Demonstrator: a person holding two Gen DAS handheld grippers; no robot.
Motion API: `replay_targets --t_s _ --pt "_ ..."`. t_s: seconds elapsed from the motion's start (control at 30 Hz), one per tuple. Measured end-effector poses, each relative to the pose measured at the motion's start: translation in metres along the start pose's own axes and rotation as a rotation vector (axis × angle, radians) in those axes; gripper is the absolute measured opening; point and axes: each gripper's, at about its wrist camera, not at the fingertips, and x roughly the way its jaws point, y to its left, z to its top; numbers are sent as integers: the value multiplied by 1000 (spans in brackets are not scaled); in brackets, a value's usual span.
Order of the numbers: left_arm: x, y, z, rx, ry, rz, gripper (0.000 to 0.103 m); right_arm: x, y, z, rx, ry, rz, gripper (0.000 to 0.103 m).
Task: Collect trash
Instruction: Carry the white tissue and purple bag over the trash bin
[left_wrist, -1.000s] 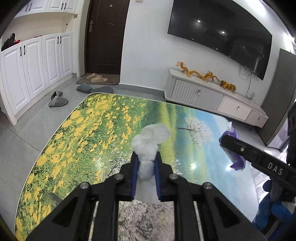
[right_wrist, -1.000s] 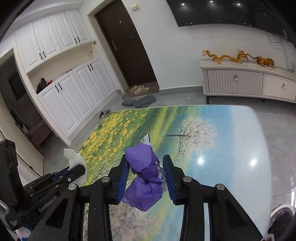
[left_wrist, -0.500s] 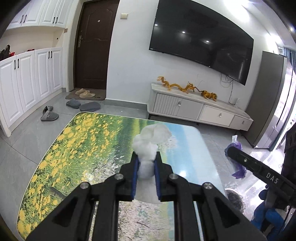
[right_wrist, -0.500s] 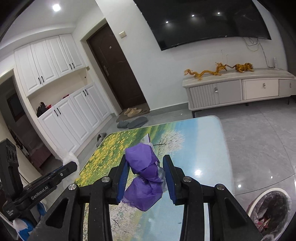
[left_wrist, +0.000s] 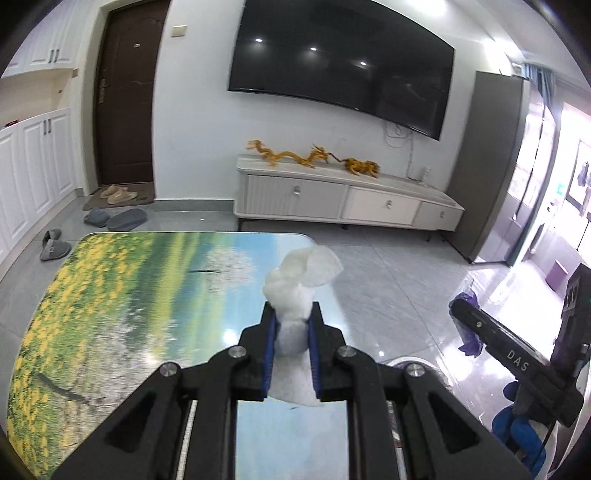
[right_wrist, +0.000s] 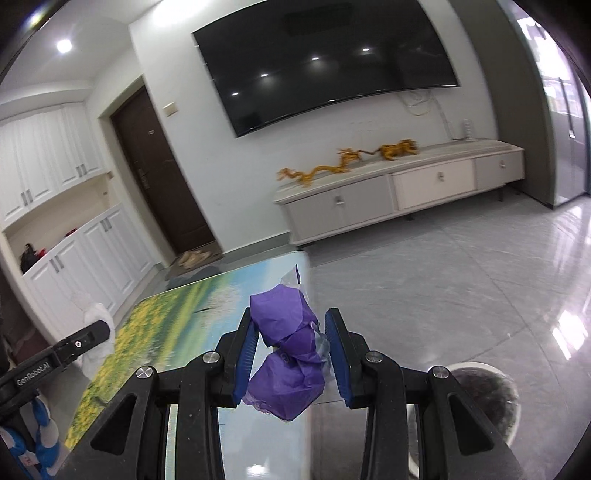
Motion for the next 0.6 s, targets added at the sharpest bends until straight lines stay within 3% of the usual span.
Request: replay_targets --t_s 0.2,0.6 --pt "28 -75 -2 108 6 -46 15 -11 -59 -8 64 -5 -141 35" --pt "94 -183 -22 264 91 -140 15 3 -147 -35 190 77 -290 35"
